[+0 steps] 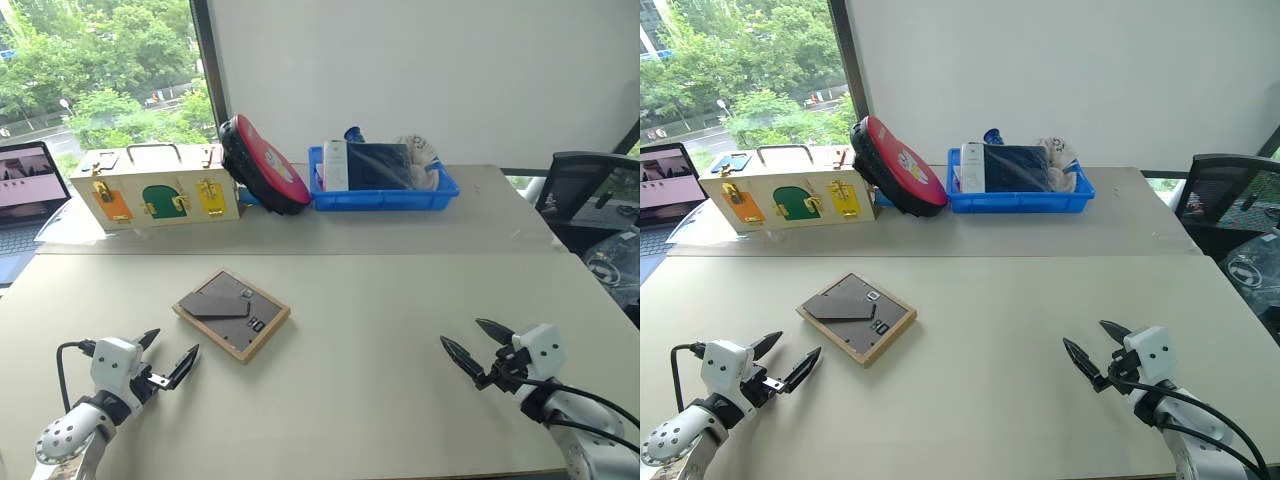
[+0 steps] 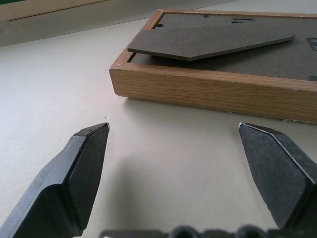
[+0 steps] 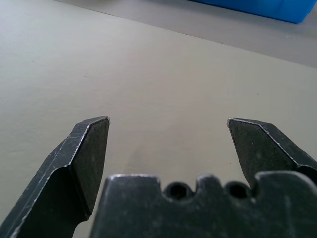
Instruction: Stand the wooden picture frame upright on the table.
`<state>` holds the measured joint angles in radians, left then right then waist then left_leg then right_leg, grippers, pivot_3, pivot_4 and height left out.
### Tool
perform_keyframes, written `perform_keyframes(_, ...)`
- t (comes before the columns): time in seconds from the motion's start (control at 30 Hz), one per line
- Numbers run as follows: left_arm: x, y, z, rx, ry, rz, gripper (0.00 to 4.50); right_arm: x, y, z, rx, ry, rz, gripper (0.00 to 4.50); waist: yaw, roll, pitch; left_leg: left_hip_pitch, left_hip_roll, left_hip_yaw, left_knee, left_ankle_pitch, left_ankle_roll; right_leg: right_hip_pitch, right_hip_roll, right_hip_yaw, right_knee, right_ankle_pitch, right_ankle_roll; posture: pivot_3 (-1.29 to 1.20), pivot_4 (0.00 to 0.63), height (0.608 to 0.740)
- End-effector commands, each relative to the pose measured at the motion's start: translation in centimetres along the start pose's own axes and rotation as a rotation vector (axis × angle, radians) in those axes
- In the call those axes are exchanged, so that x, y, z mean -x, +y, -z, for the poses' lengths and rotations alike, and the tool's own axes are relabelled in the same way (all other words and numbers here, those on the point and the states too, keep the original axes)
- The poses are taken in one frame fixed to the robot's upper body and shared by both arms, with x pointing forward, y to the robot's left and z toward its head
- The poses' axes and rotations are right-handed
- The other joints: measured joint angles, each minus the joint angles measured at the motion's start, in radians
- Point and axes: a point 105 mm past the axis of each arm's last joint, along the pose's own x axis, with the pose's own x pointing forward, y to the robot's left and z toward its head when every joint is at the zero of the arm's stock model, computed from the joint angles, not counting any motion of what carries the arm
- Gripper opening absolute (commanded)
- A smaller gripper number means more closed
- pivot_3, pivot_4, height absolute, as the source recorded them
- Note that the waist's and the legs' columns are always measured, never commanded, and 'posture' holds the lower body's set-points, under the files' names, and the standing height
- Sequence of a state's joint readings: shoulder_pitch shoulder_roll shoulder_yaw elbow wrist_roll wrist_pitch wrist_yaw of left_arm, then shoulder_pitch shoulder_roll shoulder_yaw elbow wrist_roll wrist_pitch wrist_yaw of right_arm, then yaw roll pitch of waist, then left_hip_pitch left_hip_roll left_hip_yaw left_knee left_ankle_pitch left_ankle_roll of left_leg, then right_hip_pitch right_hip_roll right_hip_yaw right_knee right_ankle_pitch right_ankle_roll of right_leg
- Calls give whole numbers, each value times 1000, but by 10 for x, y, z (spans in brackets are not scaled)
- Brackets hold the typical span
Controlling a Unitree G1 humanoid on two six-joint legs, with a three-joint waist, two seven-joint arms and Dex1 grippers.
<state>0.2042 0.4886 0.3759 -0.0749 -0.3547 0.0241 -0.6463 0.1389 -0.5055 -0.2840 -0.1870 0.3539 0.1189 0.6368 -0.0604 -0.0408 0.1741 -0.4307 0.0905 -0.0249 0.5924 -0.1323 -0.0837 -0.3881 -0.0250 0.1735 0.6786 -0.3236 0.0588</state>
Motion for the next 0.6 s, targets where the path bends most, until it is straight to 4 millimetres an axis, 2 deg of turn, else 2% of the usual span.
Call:
perform_keyframes(0.03, -1, -4, -17, 3, -14, 94, 4500, -2, -3, -18, 37, -39, -23, 4422, 0, 0, 0, 0, 0, 0, 0, 0, 0, 0, 0, 0, 0, 0, 0, 0, 150, 735)
perform_keyframes(0.13, -17, -9, -51, -12, 33, 282, 4500, -16, 11, -59, -24, -61, -250, 4422, -4, 0, 1, 0, 0, 0, 1, 0, 0, -1, 0, 0, 1, 0, 0, 0, 150, 735)
perform_keyframes(0.17, -20, -12, -61, -18, 31, 326, 4500, -18, 15, -69, -18, -58, -311, 4422, -4, 1, 2, -1, 0, 0, 2, 1, 0, -1, 0, 0, 2, 0, 0, 0, 150, 735)
perform_keyframes(0.23, -25, -16, -97, 30, -32, 428, 4500, -26, 29, -95, 58, -59, -468, 4422, -6, 1, 2, 0, -1, -1, 2, 2, 2, 0, 0, 0, 2, -1, 4, 0, 150, 735)
perform_keyframes(0.27, -26, -19, -108, 55, -46, 466, 4500, -27, 34, -103, 78, -54, -516, 4422, -7, 1, 2, 0, -1, -1, 2, 2, 2, 1, 0, 0, 2, -2, 7, 0, 150, 735)
perform_keyframes(0.43, -23, -25, -129, 15, -4, 582, 4500, -41, 53, -145, 181, -66, -700, 4422, -17, 1, 1, -1, -1, -1, 0, -2, 4, -1, 0, 0, 0, -2, 0, 0, 150, 735)
perform_keyframes(0.6, -17, -15, -129, 8, 9, 546, 4500, -55, 59, -159, 176, -87, -730, 4422, -8, 1, 1, -4, -1, -2, 0, -4, 6, -2, 0, -3, 0, -3, -1, 0, 150, 735)
